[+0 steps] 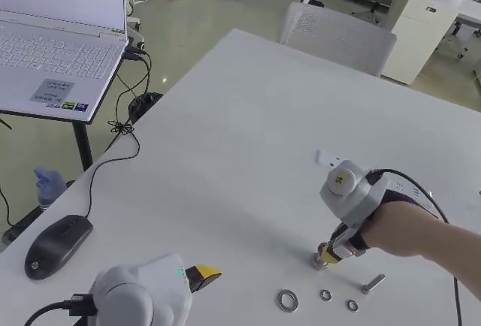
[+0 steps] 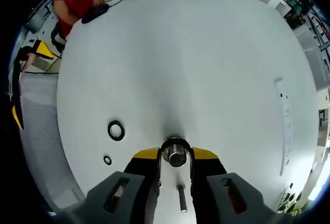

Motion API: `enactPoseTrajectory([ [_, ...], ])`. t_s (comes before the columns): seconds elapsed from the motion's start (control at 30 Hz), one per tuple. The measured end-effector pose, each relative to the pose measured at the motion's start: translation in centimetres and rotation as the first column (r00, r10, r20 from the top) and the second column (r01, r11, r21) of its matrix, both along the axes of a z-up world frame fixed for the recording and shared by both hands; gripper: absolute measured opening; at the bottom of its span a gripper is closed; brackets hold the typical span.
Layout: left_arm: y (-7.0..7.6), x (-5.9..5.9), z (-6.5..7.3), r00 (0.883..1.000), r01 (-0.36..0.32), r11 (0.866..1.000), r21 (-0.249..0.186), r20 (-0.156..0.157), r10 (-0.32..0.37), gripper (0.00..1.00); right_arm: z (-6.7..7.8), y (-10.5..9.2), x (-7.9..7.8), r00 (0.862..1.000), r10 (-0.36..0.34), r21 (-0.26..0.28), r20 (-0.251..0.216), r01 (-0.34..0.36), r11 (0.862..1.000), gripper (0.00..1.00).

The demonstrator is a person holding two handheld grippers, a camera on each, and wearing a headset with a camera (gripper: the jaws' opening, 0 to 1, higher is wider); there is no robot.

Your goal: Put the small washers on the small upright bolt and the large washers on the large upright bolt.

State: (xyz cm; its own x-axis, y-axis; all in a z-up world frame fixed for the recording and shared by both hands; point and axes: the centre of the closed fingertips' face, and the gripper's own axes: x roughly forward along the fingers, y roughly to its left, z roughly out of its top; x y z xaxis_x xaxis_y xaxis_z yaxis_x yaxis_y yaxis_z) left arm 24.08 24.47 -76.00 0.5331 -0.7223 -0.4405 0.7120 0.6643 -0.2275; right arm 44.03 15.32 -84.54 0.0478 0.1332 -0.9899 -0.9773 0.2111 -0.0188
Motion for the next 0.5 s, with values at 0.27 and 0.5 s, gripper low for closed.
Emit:
enactPoseTrajectory([
  [0.27,0.2,-0.4,-0.3,1.000,-0.002,1.000,-0.008,-0.003,0.002,0.91,-1.1,0.1,0.0,1.000,0.002,0.002,0.010,-0.002,1.000,0.22],
  [0.5,0.6,-0.4,-0.2,1.000,-0.010,1.000,-0.008,-0.004,0.010,0.91,-2.0,0.1,0.0,1.000,-0.004,-0.001,0.003,0.004,1.000,0.22],
])
